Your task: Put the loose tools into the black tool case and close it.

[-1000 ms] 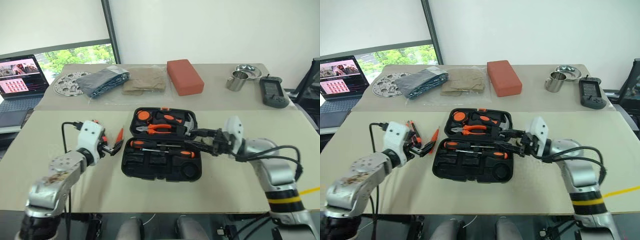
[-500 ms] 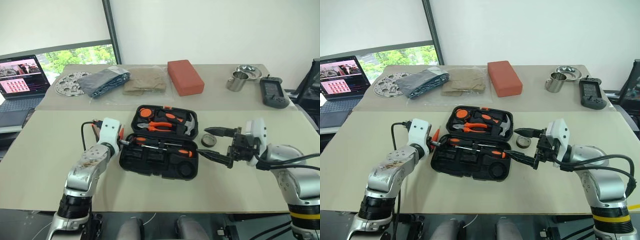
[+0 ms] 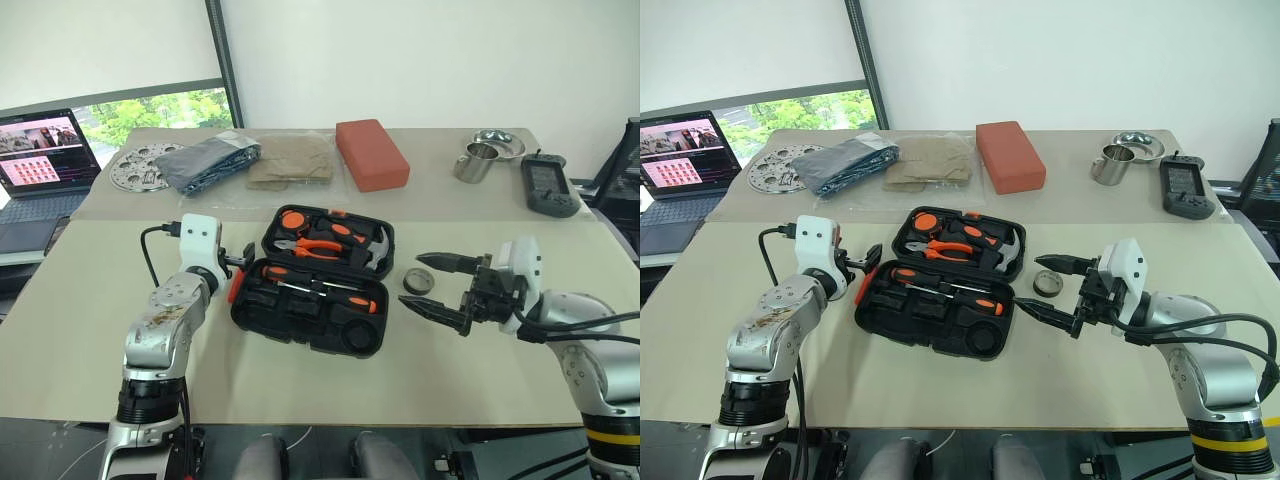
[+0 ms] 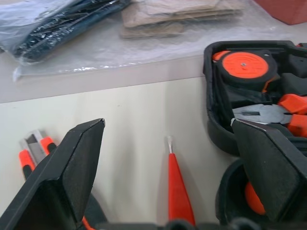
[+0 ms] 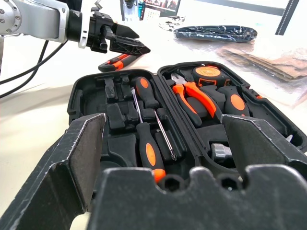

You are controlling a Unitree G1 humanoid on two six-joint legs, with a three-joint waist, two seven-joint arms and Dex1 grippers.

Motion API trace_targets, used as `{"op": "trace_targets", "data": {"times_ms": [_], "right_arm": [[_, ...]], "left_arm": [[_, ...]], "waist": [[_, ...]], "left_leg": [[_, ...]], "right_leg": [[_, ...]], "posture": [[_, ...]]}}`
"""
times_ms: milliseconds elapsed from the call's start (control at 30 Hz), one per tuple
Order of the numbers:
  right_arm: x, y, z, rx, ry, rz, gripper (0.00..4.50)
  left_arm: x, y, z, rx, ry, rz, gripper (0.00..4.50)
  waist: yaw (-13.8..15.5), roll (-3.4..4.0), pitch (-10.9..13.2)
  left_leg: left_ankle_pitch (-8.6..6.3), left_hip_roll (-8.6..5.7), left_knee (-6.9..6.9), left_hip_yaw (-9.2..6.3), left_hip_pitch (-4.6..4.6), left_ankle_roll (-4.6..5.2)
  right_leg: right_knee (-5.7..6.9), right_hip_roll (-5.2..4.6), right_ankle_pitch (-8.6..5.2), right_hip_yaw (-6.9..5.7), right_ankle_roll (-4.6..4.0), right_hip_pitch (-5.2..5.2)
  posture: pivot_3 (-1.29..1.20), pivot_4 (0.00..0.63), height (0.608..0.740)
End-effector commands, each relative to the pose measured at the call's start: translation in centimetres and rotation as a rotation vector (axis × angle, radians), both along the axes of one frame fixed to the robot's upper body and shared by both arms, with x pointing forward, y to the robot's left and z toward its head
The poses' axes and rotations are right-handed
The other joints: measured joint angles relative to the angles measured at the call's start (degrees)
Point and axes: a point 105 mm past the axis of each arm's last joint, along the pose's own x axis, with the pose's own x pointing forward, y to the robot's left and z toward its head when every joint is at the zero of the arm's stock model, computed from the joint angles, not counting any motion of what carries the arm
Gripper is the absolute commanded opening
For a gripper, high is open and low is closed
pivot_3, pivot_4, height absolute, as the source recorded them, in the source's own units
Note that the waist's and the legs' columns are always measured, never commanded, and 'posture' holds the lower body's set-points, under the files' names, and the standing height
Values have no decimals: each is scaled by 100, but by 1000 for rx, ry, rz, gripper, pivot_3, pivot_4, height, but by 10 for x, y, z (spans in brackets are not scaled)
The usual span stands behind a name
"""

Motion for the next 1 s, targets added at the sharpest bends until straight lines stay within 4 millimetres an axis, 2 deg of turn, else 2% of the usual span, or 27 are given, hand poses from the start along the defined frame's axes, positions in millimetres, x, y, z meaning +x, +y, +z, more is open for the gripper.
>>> {"op": "trace_targets", "data": {"times_ms": [33,200,333,400,500,600,733,1000], "right_arm": [[-3,1,16,2,-83,5,4458],[-3,0,14,-4,-77,-4,4458],[-4,4,13,2,-75,-2,4458],[-4,6,13,5,-74,-2,4458],[-5,8,12,9,-71,-1,4458],[-6,8,11,10,-70,-1,4458],[-6,4,12,11,-68,-6,4458],[-12,1,8,13,-57,-20,4458]], "left_arm": [[-5,-5,12,-37,-48,-7,4500],[-10,8,30,-92,-145,52,4500],[-17,20,30,-50,-155,65,4500],[-23,13,31,-153,-156,26,4500],[-36,-14,36,-213,-165,-158,4500],[-42,-19,27,-218,-111,-202,4500],[-51,-25,4,-203,-12,-228,4500],[-55,-24,-9,-266,50,-195,4500]], "waist": [[18,0,0],[34,0,0],[19,2,-1],[25,2,-1],[46,2,-1],[51,3,-2],[12,3,-2],[25,2,-1]], "left_leg": [[0,0,-1,0,0,0],[0,2,0,-3,-9,0],[0,1,-5,-2,-7,0],[0,2,-7,-1,-6,0],[0,8,-4,-2,-11,-1],[0,2,-2,0,-13,-1],[0,0,-5,-2,-7,-1],[0,1,-1,-5,-8,0]], "right_leg": [[-3,0,0,-1,0,0],[-15,0,3,-3,4,0],[-18,1,4,-1,3,1],[-20,0,4,0,3,1],[-23,-5,5,-4,5,1],[-27,-6,5,-4,8,4],[-28,-1,5,1,7,7],[-28,0,5,-1,7,8]], "posture": [[0,150,740],[0,150,740],[0,150,740],[0,150,740],[0,150,740],[0,150,740],[0,150,740],[0,150,740]]}}
